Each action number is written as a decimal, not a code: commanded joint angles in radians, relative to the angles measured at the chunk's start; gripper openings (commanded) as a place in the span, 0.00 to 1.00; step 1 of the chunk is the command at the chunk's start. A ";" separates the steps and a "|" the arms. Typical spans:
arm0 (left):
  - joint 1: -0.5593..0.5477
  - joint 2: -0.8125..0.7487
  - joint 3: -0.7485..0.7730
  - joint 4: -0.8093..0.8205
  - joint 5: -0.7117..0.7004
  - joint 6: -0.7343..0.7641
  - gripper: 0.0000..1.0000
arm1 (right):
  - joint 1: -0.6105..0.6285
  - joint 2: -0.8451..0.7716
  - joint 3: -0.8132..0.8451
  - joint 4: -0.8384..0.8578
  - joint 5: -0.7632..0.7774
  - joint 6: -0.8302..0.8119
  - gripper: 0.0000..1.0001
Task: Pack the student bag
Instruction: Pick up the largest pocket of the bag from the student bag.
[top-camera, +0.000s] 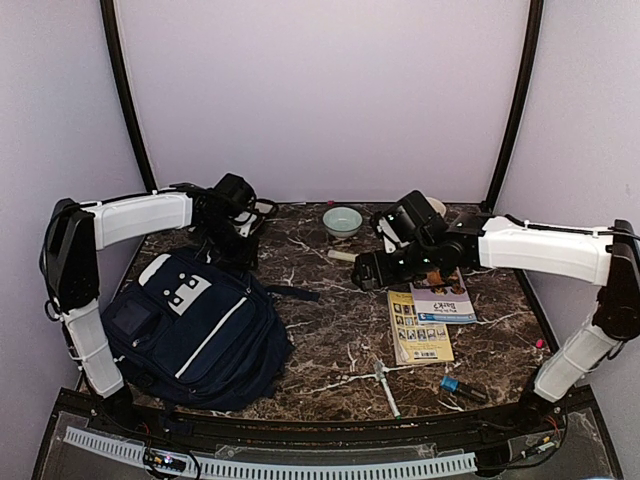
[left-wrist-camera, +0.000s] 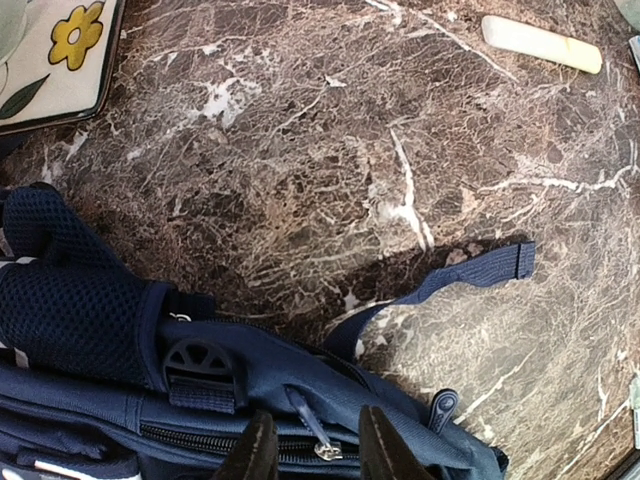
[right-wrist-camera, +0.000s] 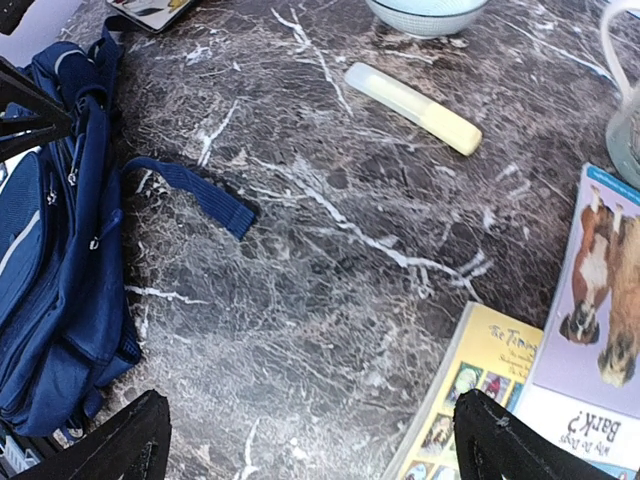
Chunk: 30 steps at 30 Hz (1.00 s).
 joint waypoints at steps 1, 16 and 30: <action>-0.019 -0.022 0.037 -0.057 0.016 0.013 0.31 | 0.004 -0.066 -0.029 -0.018 0.046 0.042 0.99; -0.061 0.132 0.324 -0.332 0.022 -0.334 0.55 | 0.004 -0.053 -0.084 -0.052 0.196 0.032 0.99; -0.060 0.274 0.427 -0.577 -0.093 -0.598 0.72 | 0.004 -0.029 -0.184 0.032 0.216 -0.061 1.00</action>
